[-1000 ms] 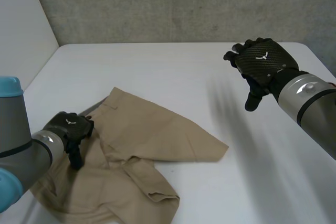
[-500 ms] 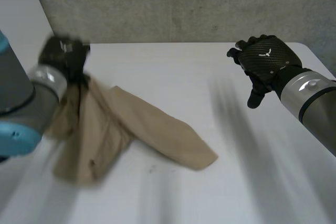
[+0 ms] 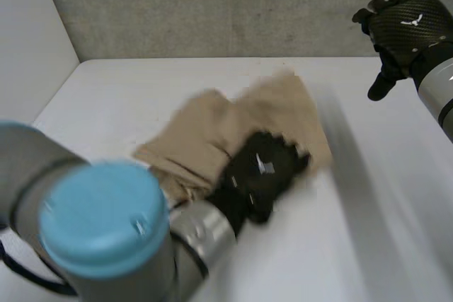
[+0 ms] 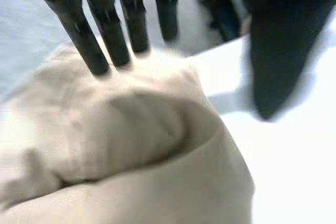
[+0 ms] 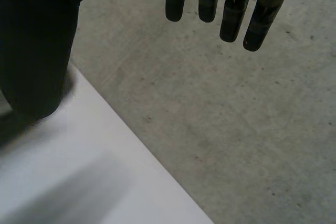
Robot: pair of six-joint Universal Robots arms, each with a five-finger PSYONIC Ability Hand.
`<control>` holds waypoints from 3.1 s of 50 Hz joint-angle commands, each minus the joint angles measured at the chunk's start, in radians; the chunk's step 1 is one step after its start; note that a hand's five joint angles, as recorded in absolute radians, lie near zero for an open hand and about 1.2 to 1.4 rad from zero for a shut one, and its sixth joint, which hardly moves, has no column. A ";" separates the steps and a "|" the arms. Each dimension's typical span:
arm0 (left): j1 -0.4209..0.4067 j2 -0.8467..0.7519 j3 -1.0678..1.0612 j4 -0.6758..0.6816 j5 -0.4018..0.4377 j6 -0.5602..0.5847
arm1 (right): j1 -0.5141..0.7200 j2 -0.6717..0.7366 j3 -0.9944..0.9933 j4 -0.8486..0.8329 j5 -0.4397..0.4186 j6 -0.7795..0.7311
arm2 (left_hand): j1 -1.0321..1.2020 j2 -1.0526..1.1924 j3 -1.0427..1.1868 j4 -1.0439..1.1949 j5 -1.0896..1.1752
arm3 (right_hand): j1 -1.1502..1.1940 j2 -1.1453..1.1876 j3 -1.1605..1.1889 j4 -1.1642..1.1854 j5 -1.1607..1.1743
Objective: Fold the shorts.
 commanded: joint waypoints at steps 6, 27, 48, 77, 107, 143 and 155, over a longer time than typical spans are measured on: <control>0.127 0.129 -0.037 -0.018 -0.001 0.078 | -0.013 0.002 0.001 -0.001 -0.014 -0.004 | -0.162 -0.244 -0.257 -0.254 -0.256 | 0.009 -0.025 -0.040 -0.058 -0.061; 0.311 0.081 0.022 -0.086 0.000 -0.112 | -0.014 0.172 0.033 0.272 -0.184 0.004 | -0.153 -0.235 -0.248 -0.246 -0.247 | 0.009 -0.025 -0.040 -0.058 -0.061; 0.354 -0.298 0.374 -0.339 -0.067 -0.104 | -0.020 0.415 0.050 0.118 -0.200 0.045 | 0.663 0.581 0.568 0.570 0.568 | 1.177 1.144 1.128 1.110 1.107; 0.345 0.570 0.260 -0.233 -0.133 -0.229 | -0.019 -0.308 -0.166 0.149 -0.086 0.045 | 0.983 0.901 0.888 0.890 0.888 | 1.231 1.197 1.181 1.163 1.161; 0.386 -0.102 0.194 -0.140 -0.130 -0.284 | 0.055 0.389 -0.309 0.080 -0.045 -0.096 | 0.983 0.901 0.888 0.890 0.888 | 1.231 1.197 1.181 1.163 1.161; 0.414 0.005 0.052 0.112 -0.128 -0.049 | 0.096 0.337 -0.052 -0.137 -0.020 -0.147 | -0.214 -0.296 -0.310 -0.307 -0.309 | 0.009 -0.025 -0.040 -0.058 -0.061; 0.389 0.203 -0.292 0.022 -0.081 -0.046 | -0.034 0.196 0.243 0.144 -0.279 -0.082 | -0.012 -0.094 -0.107 -0.105 -0.107 | 0.154 0.120 0.104 0.086 0.084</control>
